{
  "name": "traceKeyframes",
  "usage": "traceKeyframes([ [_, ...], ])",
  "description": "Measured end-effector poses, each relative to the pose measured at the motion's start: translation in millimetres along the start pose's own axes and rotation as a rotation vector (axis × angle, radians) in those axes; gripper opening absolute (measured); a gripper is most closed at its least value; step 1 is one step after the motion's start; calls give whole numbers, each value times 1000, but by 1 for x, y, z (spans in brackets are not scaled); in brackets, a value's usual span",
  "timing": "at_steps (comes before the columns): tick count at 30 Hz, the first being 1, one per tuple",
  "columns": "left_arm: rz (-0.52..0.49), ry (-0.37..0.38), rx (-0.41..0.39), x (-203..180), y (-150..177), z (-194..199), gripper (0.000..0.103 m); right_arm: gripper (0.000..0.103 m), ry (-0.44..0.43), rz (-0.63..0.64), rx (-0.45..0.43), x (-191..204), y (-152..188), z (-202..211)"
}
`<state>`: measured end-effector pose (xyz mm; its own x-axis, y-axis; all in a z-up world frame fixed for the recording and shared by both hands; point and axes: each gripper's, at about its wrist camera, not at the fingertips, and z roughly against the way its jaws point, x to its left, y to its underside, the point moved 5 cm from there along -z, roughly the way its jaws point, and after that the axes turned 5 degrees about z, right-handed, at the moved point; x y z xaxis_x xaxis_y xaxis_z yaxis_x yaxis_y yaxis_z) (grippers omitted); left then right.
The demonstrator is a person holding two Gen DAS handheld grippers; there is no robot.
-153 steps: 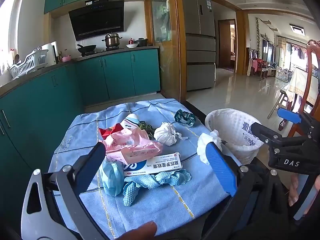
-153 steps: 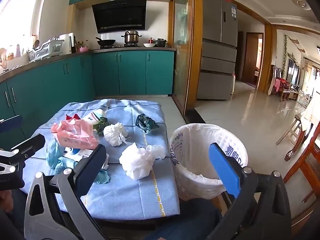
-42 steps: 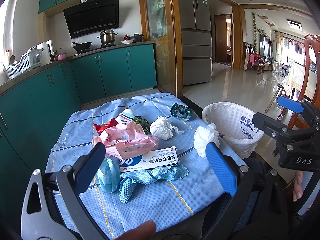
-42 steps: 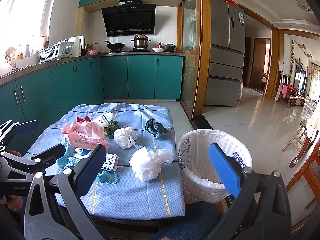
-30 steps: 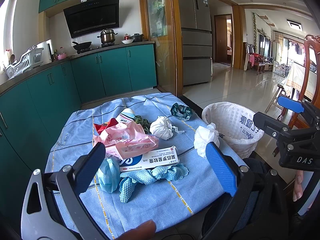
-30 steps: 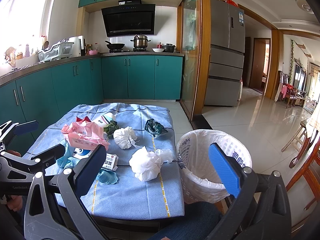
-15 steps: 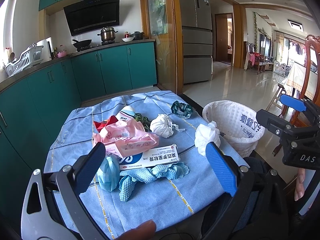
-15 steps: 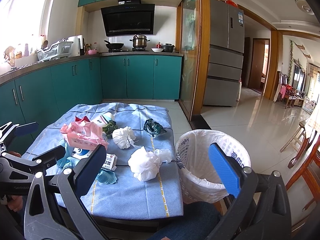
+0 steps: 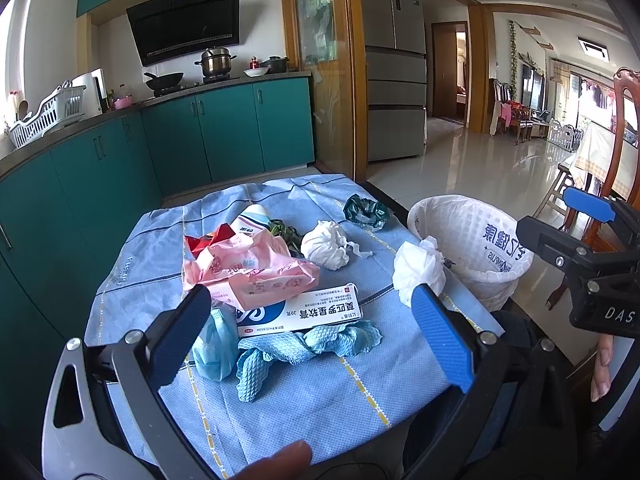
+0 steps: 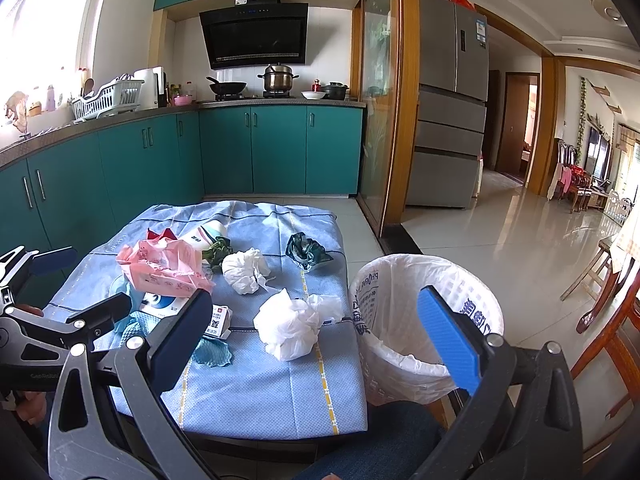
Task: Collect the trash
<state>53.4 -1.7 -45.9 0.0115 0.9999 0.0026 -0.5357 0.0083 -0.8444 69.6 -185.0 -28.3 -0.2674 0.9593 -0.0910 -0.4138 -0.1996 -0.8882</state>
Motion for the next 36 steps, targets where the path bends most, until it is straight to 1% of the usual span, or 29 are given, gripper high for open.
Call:
traceKeyframes([
  [9,3,-5,20,3,3,-8,100,100,-4,5,16,3,1,-8],
  [13,2,-14,40,5,7,-15,100,100,3,7,37,2,2,-14],
  [15,-6,-36,55,10,9,-20,100,100,10,12,68,2,6,-22],
  [16,-6,-70,77,18,11,-27,100,100,7,12,74,2,8,-24],
  [19,49,-105,151,50,24,-45,100,100,-33,-30,103,0,16,-41],
  [22,91,-127,212,79,39,-56,100,100,-49,-78,153,-6,25,-65],
  [25,124,-99,258,99,57,-59,100,100,-50,-102,221,-8,35,-98],
  [27,138,-87,271,105,65,-59,100,100,-55,-83,276,1,43,-122],
  [29,147,-55,282,104,70,-60,100,99,-83,-60,297,13,47,-137],
  [31,142,-16,287,100,71,-63,100,93,-103,-43,323,23,52,-149],
  [32,137,-14,283,101,69,-65,100,89,-107,-33,341,29,55,-155],
  [34,137,-36,270,107,64,-72,100,65,-134,-31,360,37,59,-160],
  [36,190,-39,285,123,58,-83,99,52,-171,-32,353,41,61,-157],
])
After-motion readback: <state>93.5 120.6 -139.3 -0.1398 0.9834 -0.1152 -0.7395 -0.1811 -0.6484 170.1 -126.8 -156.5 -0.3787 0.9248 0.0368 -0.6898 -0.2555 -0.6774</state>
